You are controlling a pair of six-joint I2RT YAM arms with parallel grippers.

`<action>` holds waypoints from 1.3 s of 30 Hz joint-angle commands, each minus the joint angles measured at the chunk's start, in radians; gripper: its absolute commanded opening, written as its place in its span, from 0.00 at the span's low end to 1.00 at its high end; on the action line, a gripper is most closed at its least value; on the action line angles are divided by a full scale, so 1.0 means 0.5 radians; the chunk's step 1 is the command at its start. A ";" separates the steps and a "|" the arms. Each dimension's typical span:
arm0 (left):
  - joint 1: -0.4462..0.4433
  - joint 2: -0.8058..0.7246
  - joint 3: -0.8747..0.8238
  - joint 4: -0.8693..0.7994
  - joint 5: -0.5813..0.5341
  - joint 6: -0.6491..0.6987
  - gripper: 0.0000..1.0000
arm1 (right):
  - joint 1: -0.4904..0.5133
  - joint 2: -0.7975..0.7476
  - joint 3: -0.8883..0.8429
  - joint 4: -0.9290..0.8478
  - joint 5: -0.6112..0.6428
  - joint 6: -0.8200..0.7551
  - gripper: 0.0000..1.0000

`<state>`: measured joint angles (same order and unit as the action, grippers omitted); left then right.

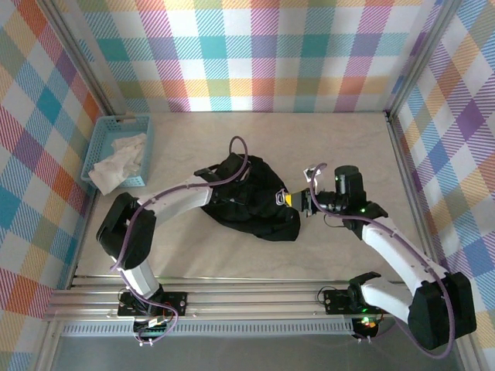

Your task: Fold the inside-out t-shirt

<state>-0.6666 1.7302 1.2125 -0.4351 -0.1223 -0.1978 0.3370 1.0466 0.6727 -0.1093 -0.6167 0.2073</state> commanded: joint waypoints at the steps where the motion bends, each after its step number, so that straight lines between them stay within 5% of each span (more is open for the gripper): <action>1: 0.161 -0.080 0.029 0.012 -0.045 -0.088 0.37 | 0.001 -0.134 0.204 -0.170 0.074 -0.167 0.00; 5: 0.428 -0.236 -0.027 0.248 0.225 -0.335 0.01 | -0.002 -0.231 0.428 -0.201 -0.022 -0.178 0.00; 11: 0.857 -0.483 -0.313 0.660 0.601 -0.724 0.00 | -0.008 -0.312 0.362 -0.300 0.058 -0.240 0.00; 18: 0.937 -0.411 -0.503 0.579 0.508 -0.643 0.10 | -0.002 -0.244 -0.058 -0.159 0.114 -0.073 0.00; 25: 0.919 -0.604 -0.694 0.413 0.086 -0.458 0.42 | 0.002 -0.134 -0.123 -0.245 0.159 0.023 0.00; 34: 0.821 -0.727 -0.715 0.431 0.223 -0.369 0.70 | 0.149 -0.111 -0.323 -0.368 0.054 0.067 0.00; 39: 0.636 -0.483 -0.456 0.382 0.305 -0.121 0.83 | 0.269 -0.008 -0.351 -0.373 0.141 0.131 0.01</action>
<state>-0.2985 1.4258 0.8940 -0.2340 0.0021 -0.3561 0.4480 1.0142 0.5026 -0.2718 -0.5545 0.2481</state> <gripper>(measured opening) 0.825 0.040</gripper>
